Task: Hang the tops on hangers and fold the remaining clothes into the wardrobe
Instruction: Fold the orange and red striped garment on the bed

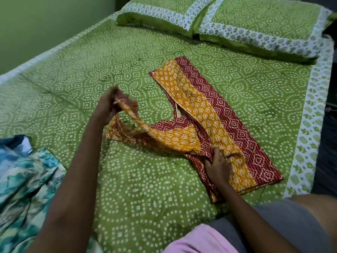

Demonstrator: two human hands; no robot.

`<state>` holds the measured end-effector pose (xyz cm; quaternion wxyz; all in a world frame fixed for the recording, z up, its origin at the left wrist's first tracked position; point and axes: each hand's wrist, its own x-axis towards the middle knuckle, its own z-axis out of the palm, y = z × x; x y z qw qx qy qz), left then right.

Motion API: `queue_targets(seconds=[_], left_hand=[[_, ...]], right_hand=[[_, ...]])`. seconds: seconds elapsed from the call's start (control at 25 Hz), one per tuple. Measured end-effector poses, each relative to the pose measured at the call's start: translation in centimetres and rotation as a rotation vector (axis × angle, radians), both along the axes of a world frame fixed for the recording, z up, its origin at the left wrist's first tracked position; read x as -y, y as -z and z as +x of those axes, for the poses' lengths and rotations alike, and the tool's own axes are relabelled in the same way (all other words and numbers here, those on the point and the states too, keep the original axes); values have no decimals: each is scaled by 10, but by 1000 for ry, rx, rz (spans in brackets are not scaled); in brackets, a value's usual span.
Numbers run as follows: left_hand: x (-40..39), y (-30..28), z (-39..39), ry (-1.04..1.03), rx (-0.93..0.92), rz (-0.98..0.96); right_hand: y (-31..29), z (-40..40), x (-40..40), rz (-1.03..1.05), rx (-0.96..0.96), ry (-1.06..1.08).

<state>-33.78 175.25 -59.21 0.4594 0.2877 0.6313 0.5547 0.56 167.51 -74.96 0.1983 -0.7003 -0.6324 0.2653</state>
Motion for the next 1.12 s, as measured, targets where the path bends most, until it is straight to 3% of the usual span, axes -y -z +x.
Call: queue_targets(seconds=[0.04,0.08,0.16,0.2,0.24,0.28,0.44,0.64,0.8,0.92,1.0,1.04,1.12], left_hand=[[-11,2,-2,53,102,21],[-17,10,-8,84,-78,-65],[-13,49,-32,131,-765,-475],[-4,73,-46,138,-973,-667],[7,91,-56,129,-1023,-784],[17,103,-64,114,-1026,-815],[22,110,-57,-40,-833,-581],[36,101,-36,-97,-849,-403],[85,116,-56,-125,-1011,-656],[89,112,-39,-212,-1256,-577],[78,107,-25,-140,-1353,-323],[73,108,-19,-48,-1315,-200],[71,120,-7,175,-1274,-126]], right_hand=[[-2,0,0,-7,-2,-3],[-3,0,0,-13,-11,-1],[-4,-1,-1,-21,-28,-3],[-4,-1,-1,-23,-32,-8],[-4,-1,-1,-19,-37,-13],[-4,-1,-1,-13,-41,-16],[-4,-1,-3,-22,-20,-9],[-4,-1,-2,-8,-18,1],[-4,-1,-3,-7,-7,-9],[-5,-2,-2,-3,-10,-1],[-7,-1,-1,-2,-11,2],[-7,-2,0,-1,-12,7],[-7,-2,-1,-1,-13,7]])
